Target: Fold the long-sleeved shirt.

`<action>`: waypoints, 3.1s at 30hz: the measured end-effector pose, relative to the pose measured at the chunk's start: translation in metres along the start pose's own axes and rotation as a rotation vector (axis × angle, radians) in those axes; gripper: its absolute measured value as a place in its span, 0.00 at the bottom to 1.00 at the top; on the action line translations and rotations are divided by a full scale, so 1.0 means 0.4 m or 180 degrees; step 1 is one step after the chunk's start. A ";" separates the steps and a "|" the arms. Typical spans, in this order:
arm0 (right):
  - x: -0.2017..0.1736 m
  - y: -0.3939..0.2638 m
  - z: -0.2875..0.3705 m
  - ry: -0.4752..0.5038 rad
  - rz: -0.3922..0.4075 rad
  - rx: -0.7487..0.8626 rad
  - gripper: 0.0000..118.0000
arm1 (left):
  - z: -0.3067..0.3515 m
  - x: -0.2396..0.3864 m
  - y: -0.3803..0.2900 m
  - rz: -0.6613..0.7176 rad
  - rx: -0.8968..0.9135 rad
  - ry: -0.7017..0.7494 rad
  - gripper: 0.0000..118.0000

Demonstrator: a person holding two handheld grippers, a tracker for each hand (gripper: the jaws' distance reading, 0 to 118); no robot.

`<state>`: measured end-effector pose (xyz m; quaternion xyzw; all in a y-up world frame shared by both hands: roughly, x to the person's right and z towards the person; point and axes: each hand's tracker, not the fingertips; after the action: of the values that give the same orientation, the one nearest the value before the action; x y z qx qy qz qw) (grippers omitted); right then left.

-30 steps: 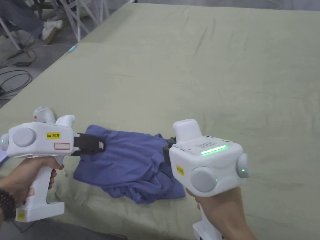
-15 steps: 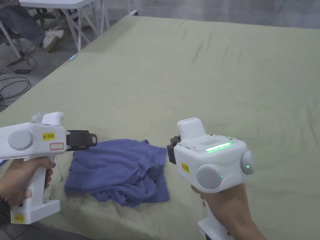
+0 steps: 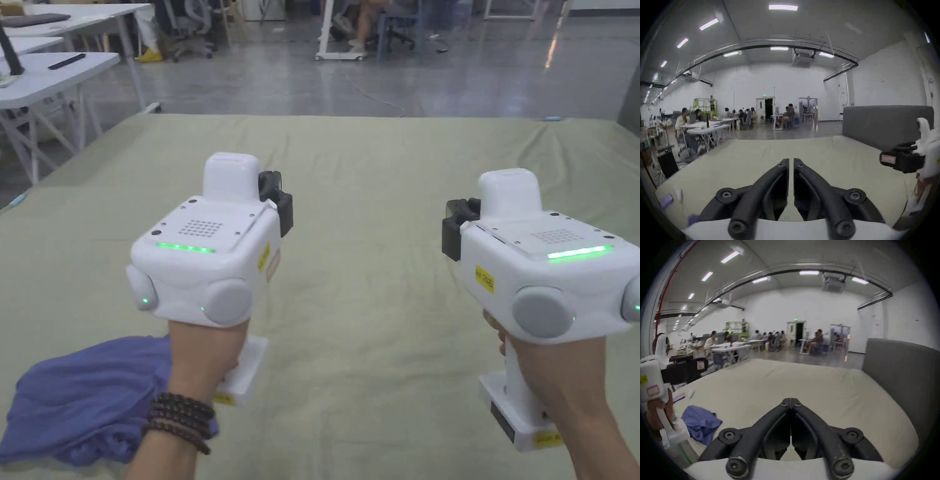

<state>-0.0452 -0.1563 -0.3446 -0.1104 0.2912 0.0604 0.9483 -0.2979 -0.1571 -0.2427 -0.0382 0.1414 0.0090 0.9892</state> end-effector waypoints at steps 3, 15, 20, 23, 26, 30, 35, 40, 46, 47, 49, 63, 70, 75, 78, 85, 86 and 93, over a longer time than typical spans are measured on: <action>0.073 -0.026 0.098 -0.0218 -0.0218 0.0157 0.00 | 0.047 0.093 -0.047 0.0169 0.0099 -0.0078 0.00; 0.190 -0.166 0.248 -0.0716 -0.0227 0.0184 0.00 | 0.200 0.189 -0.168 -0.0110 0.0048 -0.0017 0.00; 0.177 -0.180 0.259 -0.0798 -0.0111 0.0197 0.00 | 0.198 0.166 -0.186 -0.0041 -0.0011 0.0064 0.00; 0.171 -0.183 0.254 -0.0772 -0.0054 0.0217 0.00 | 0.203 0.158 -0.188 0.0004 0.0001 0.0084 0.00; 0.169 -0.182 0.247 -0.0738 -0.0090 0.0171 0.00 | 0.197 0.161 -0.190 0.0035 0.0001 0.0078 0.00; 0.174 -0.184 0.238 -0.0750 -0.0093 0.0134 0.00 | 0.191 0.169 -0.189 -0.0065 -0.0026 0.0057 0.00; 0.185 -0.184 0.232 -0.0713 -0.0134 0.0099 0.53 | 0.179 0.166 -0.182 -0.0057 -0.0008 0.0071 0.59; 0.173 -0.191 0.217 -0.0889 0.0082 0.0103 0.83 | 0.179 0.174 -0.188 -0.0168 0.0072 0.0231 1.00; 0.178 -0.191 0.208 -0.0804 0.0121 0.0158 0.83 | 0.166 0.177 -0.196 -0.0293 0.0083 0.0276 1.00; 0.175 -0.192 0.209 -0.0796 0.0124 0.0144 0.83 | 0.167 0.180 -0.198 -0.0335 0.0162 0.0325 1.00; 0.172 -0.195 0.207 -0.0798 0.0123 0.0140 0.83 | 0.168 0.181 -0.206 -0.0383 0.0214 0.0377 1.00; 0.180 -0.190 0.206 -0.0808 0.0058 0.0155 0.83 | 0.162 0.181 -0.191 -0.0344 0.0149 0.0307 1.00; 0.175 -0.189 0.207 -0.0851 0.0050 0.0172 0.83 | 0.170 0.185 -0.198 -0.0380 0.0194 0.0341 1.00; 0.163 -0.183 0.215 -0.0861 0.0043 0.0269 0.83 | 0.173 0.177 -0.190 -0.0311 0.0134 0.0329 1.00; 0.167 -0.181 0.215 -0.0855 0.0012 0.0271 0.83 | 0.185 0.172 -0.193 -0.0267 0.0156 0.0310 1.00; 0.175 -0.183 0.221 -0.0923 -0.0019 0.0244 0.83 | 0.193 0.172 -0.186 -0.0250 0.0155 0.0322 1.00; 0.175 -0.183 0.222 -0.0925 -0.0025 0.0242 0.83 | 0.194 0.171 -0.184 -0.0236 0.0155 0.0317 1.00; 0.163 -0.188 0.224 -0.0905 0.0013 0.0236 0.83 | 0.203 0.178 -0.176 -0.0203 0.0197 0.0319 1.00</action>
<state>0.0704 -0.2038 -0.2961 -0.0650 0.1562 0.0665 0.9833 -0.2050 -0.2206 -0.1796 -0.0125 0.1896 -0.0288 0.9814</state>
